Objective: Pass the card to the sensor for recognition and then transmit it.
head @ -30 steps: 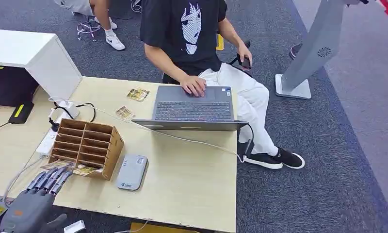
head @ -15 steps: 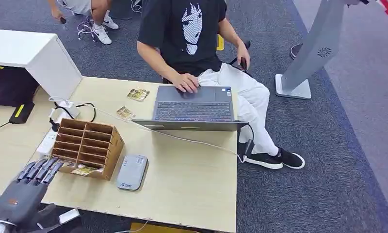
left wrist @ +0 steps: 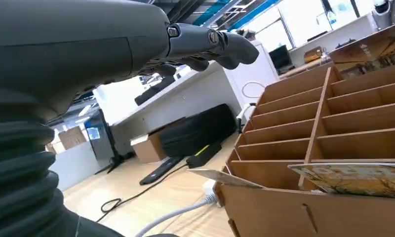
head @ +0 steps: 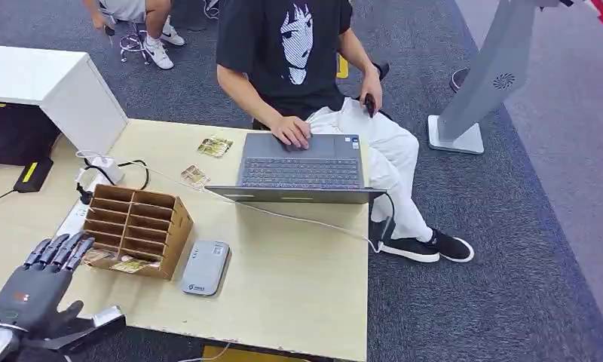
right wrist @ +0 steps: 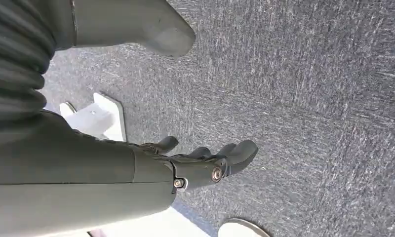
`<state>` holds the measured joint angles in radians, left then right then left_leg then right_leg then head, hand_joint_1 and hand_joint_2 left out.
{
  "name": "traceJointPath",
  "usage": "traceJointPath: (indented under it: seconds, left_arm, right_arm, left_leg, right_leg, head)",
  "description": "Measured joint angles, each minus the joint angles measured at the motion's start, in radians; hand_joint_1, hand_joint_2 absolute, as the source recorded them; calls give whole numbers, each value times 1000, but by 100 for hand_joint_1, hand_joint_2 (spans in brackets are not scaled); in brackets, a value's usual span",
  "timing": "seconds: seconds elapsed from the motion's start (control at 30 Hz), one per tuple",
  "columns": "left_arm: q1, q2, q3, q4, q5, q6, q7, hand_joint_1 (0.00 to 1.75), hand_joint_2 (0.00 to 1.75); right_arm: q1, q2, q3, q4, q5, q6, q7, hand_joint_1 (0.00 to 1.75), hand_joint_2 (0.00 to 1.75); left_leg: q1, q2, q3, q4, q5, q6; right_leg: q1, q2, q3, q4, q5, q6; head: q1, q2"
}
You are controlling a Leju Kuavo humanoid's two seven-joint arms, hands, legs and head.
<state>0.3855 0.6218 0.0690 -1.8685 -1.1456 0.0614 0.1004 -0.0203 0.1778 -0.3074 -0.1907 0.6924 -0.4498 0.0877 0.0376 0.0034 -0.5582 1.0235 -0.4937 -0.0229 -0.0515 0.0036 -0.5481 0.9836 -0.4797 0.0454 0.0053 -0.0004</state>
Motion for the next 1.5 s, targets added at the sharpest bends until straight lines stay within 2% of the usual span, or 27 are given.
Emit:
traceJointPath:
  seconds: [0.27,0.5,0.73,1.1,1.5]
  left_arm:
    - [-64,-40,-6,59,-31,29,-42,0,175]
    - [-128,-110,-33,133,-61,106,-79,0,175]
    - [-175,-165,-69,198,-73,113,-89,0,175]
    - [-188,-195,-83,234,-74,119,-89,0,175]
    - [-197,-196,-93,236,-72,118,-89,0,175]
  right_arm:
    - [-4,0,-2,0,10,3,-9,0,175]
    - [-9,2,-2,0,26,9,-14,0,175]
    - [-11,2,-2,0,37,13,-15,0,175]
    - [-12,2,-3,0,34,13,-17,0,175]
    - [-12,4,-12,0,22,13,-26,0,175]
  left_leg:
    - [0,0,0,0,0,0]
    - [0,0,0,0,0,0]
    - [0,0,0,0,0,0]
    - [0,0,0,0,0,0]
    - [0,0,0,0,0,0]
  right_leg:
    - [0,0,0,0,0,0]
    - [0,0,0,0,0,0]
    - [0,0,0,0,0,0]
    - [0,0,-1,0,0,0]
    - [0,0,0,0,0,0]
  head:
    - [0,0]
    - [-1,0]
    - [0,0]
    - [0,0]
    - [0,0]
